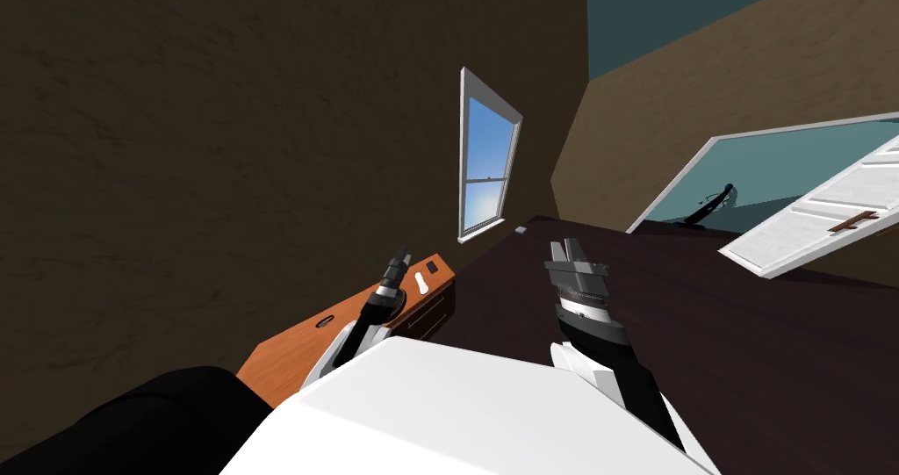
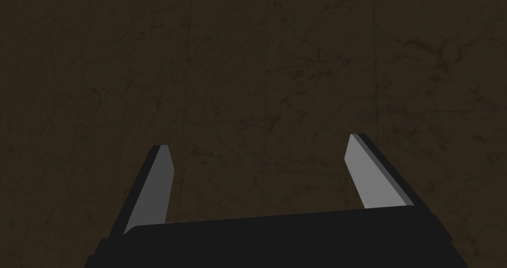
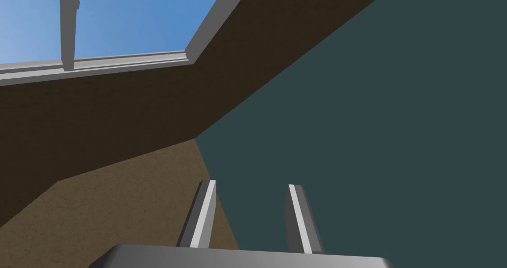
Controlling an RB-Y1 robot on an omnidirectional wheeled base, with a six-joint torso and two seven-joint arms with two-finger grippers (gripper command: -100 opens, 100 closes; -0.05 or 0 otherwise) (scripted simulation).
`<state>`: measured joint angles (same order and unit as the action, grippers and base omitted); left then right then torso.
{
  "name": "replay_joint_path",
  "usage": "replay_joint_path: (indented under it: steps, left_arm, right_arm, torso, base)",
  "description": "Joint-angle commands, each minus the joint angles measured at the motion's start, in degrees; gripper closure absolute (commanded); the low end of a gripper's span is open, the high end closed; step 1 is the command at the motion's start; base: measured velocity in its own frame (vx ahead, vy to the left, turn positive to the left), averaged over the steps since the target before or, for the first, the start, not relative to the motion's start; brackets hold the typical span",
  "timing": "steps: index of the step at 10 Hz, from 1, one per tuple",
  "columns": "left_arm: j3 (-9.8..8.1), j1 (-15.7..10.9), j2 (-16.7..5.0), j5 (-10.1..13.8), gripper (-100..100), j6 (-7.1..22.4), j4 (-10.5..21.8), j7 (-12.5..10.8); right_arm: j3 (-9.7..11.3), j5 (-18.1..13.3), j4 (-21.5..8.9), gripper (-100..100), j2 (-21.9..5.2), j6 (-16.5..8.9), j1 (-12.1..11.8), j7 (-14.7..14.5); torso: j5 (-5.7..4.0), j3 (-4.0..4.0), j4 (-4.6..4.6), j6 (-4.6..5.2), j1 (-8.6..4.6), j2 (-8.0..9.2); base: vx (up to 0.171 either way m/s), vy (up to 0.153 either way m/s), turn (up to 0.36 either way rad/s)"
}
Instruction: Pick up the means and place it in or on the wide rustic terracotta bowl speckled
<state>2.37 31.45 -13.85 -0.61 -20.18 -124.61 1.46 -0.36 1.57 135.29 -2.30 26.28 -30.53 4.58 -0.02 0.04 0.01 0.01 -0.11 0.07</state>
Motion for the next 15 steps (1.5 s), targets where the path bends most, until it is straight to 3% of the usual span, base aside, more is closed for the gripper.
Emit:
replay_joint_path:
  steps: [1,3,4,6,10,12,13,14,15]
  left_arm:
    - [1.09,1.31,-2.86,1.54,-100,2.56,1.13,-0.05]
    - [2.39,2.10,-7.13,3.89,-100,5.95,3.32,-0.28]
    - [2.39,2.10,-7.43,3.89,-100,5.95,3.32,-0.28]
    - [3.94,2.74,-11.03,6.49,-100,9.45,5.84,-0.56]
    - [5.74,3.20,-15.60,9.33,-100,12.95,8.69,-0.88]
    - [7.85,3.42,-19.50,12.40,-100,15.96,11.86,-1.25]
    - [7.85,3.42,-19.56,12.40,-100,16.35,11.86,-1.25]
    - [9.04,3.44,-21.49,14.01,-100,17.95,13.58,-1.46]
    - [9.04,3.44,-21.49,14.01,-100,17.99,13.58,-1.46]
  right_arm:
    - [0.00,0.00,0.00,0,0.00,0.00,0.00,0.00]
    - [0.00,0.00,0.00,0,0.00,0.00,0.00,0.00]
    - [0.00,0.00,0.00,0,0.00,0.00,0.00,0.00]
    - [0.00,0.00,0.00,0,0.00,0.00,0.00,0.00]
    - [0.00,0.00,0.00,0,0.00,0.00,0.00,0.00]
    - [0.00,0.00,0.00,0,0.00,0.00,0.00,0.00]
    - [0.00,0.00,0.00,0,0.00,0.00,0.00,0.00]
    - [-0.01,0.00,0.00,0,0.00,0.00,-0.01,0.00]
    - [0.00,0.00,0.00,0,0.00,0.00,-0.01,0.00]
  torso:
    - [0.00,0.00,0.00,0.00,0.00,0.00]
    - [-0.01,0.00,0.00,0.00,-0.05,0.00]
    - [-0.01,0.00,0.00,0.01,-0.06,-0.01]
    - [0.00,-0.01,0.00,0.00,0.00,-0.02]
    - [0.00,-0.05,-0.02,0.00,-0.01,-0.10]
    - [0.01,-0.05,-0.02,0.00,0.04,-0.09]
    - [0.00,-0.06,-0.02,0.00,0.03,-0.12]
    - [0.00,-0.06,-0.02,-0.03,0.05,-0.12]
    - [0.01,-0.07,-0.03,-0.01,0.06,-0.14]
  base:
    - [-0.020,-0.042,-0.095]
    - [-0.016,-0.051,-0.110]
    - [-0.009,-0.031,-0.038]
    - [-0.007,-0.033,-0.102]
    - [0.008,-0.030,-0.098]
    - [0.014,-0.029,-0.158]
    - [0.017,-0.020,-0.053]
    - [0.024,-0.018,-0.134]
    - [0.020,-0.010,-0.063]
